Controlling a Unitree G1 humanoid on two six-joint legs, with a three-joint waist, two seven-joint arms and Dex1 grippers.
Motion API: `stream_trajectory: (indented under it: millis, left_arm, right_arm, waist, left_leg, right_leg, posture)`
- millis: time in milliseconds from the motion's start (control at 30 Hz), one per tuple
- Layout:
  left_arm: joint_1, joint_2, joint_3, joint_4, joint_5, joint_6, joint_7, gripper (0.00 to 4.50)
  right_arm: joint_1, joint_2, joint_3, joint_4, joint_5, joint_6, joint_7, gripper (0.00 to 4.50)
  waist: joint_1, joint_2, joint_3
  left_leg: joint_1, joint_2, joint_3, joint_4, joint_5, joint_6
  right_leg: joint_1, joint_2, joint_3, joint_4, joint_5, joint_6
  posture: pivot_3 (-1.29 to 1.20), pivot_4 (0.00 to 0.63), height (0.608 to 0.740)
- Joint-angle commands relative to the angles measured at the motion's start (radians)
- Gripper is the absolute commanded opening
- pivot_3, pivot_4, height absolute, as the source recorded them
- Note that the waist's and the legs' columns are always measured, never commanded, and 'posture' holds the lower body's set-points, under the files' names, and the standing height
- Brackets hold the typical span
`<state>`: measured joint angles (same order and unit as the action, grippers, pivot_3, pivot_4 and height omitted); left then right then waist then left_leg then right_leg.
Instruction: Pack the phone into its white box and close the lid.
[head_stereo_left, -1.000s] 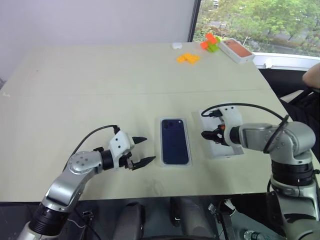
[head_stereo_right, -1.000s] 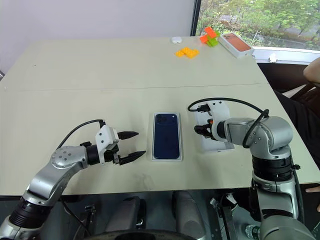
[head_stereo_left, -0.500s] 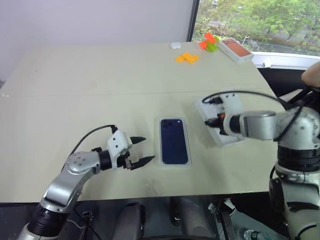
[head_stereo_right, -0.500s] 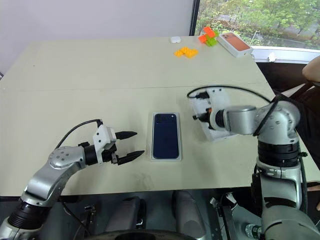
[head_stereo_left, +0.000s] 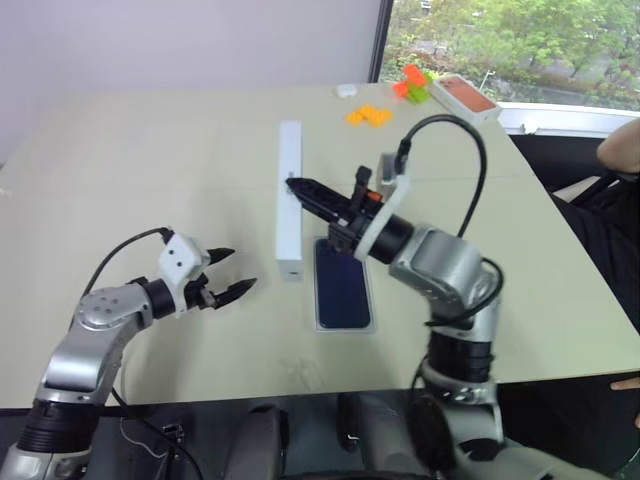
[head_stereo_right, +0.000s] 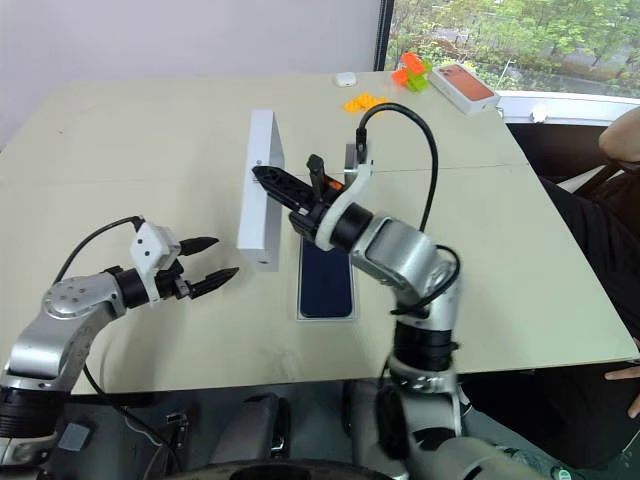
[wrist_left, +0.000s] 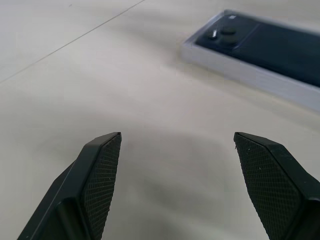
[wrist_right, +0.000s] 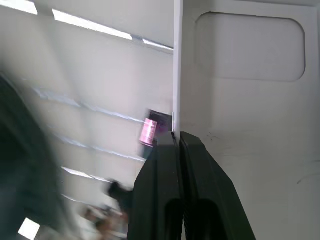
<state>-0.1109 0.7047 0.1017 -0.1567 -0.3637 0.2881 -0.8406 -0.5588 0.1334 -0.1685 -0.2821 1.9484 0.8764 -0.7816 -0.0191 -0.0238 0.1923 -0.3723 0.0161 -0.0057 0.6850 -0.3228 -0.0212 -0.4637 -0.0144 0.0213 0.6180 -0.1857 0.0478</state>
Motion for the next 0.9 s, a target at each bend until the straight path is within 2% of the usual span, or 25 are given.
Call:
stream_trajectory:
  millis: [33, 267, 500, 600, 700, 800, 900]
  left_arm:
    - [-0.01, 0.015, 0.034, -0.001, 0.005, -0.029, -0.009, 3.83]
    - [-0.002, 0.005, 0.019, -0.051, -0.003, -0.003, -0.001, 3.83]
    - [-0.011, -0.02, -0.012, -0.088, -0.006, 0.02, 0.001, 3.83]
    - [-0.017, -0.034, -0.026, -0.102, -0.006, 0.028, 0.0, 3.83]
    - [-0.041, -0.079, -0.073, -0.114, -0.001, 0.034, 0.012, 3.83]
    - [-0.073, -0.125, -0.119, -0.109, 0.014, 0.031, 0.026, 3.83]
    - [-0.121, -0.189, -0.162, -0.098, 0.021, 0.031, 0.054, 3.83]
  right_arm:
    - [0.071, 0.108, 0.03, -0.047, 0.024, -0.03, -0.088, 0.07]
    - [0.211, 0.134, 0.085, -0.026, 0.024, -0.026, -0.148, 0.07]
    - [0.192, 0.096, 0.062, 0.005, 0.024, -0.031, -0.155, 0.07]
    - [0.189, 0.077, 0.062, 0.006, 0.024, -0.015, -0.142, 0.86]
    - [0.171, 0.032, 0.057, 0.001, 0.024, 0.004, -0.141, 2.32]
    - [0.132, -0.053, 0.038, -0.004, 0.024, 0.024, -0.114, 2.32]
    - [0.044, -0.298, -0.013, -0.002, 0.024, 0.11, 0.046, 2.32]
  waist:
    - [0.003, 0.0, 0.0]
    - [-0.006, 0.0, 0.0]
    - [-0.016, 0.0, 0.0]
    - [-0.023, 0.0, 0.0]
    - [-0.024, 0.0, 0.0]
    - [-0.025, 0.0, 0.0]
    - [-0.018, 0.001, 0.0]
  left_leg:
    - [0.001, -0.001, 0.0, 0.0, 0.0, 0.0]
    - [-0.001, -0.001, 0.001, 0.0, 0.0, 0.0]
    - [0.002, 0.001, 0.0, 0.0, 0.0, 0.0]
    - [0.002, 0.001, 0.0, 0.0, 0.0, 0.0]
    - [0.001, 0.001, 0.0, 0.0, 0.0, 0.0]
    - [0.0, 0.001, 0.0, 0.0, 0.0, 0.0]
    - [0.0, -0.001, 0.001, 0.001, 0.0, 0.0]
  right_leg:
    - [0.001, -0.001, 0.0, -0.001, 0.0, 0.0]
    - [0.0, -0.001, 0.002, -0.002, 0.0, 0.0]
    - [0.001, 0.002, 0.001, -0.001, 0.0, -0.001]
    - [0.002, 0.002, 0.002, -0.001, 0.0, -0.001]
    - [0.001, 0.002, 0.002, -0.001, 0.0, -0.001]
    - [0.001, 0.002, 0.002, -0.002, 0.0, -0.001]
    - [0.002, 0.0, 0.001, -0.002, 0.0, -0.001]
  posture:
    - [0.0, 0.15, 0.74]
    - [0.0, 0.15, 0.74]
    - [0.0, 0.15, 0.74]
    - [0.0, 0.15, 0.74]
    - [0.0, 0.15, 0.74]
    - [0.0, 0.15, 0.74]
    - [0.0, 0.15, 0.74]
